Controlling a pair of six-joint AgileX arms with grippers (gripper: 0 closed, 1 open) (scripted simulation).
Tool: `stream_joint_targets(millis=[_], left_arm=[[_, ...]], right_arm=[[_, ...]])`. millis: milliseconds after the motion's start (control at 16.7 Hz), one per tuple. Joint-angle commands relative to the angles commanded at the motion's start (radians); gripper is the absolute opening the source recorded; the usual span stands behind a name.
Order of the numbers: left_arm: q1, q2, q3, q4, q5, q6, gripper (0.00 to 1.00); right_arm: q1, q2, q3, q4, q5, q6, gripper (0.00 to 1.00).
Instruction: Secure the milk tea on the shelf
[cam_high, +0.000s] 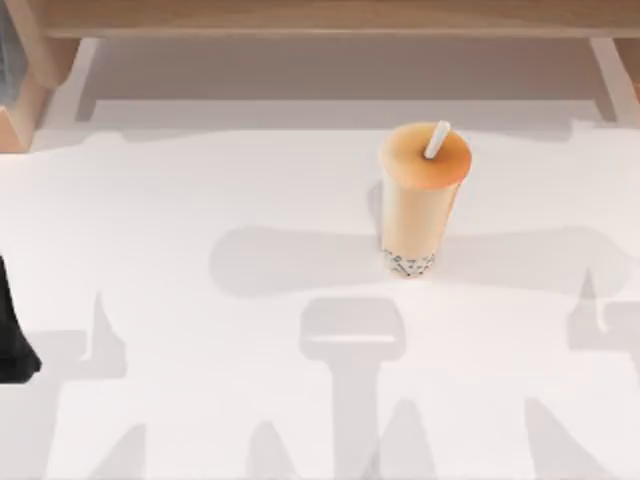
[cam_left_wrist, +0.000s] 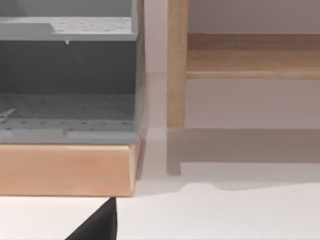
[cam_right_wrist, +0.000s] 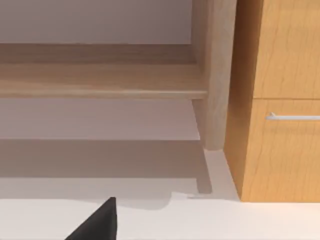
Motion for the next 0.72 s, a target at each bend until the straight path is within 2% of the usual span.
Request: stream_joint_targets(millis=[720], left_arm=[[0.0, 0.0, 0.0, 0.0, 0.0, 0.0, 1.0]], right_arm=[[0.527, 1.107, 0.285, 0.81, 0.547, 0.008, 1.0]])
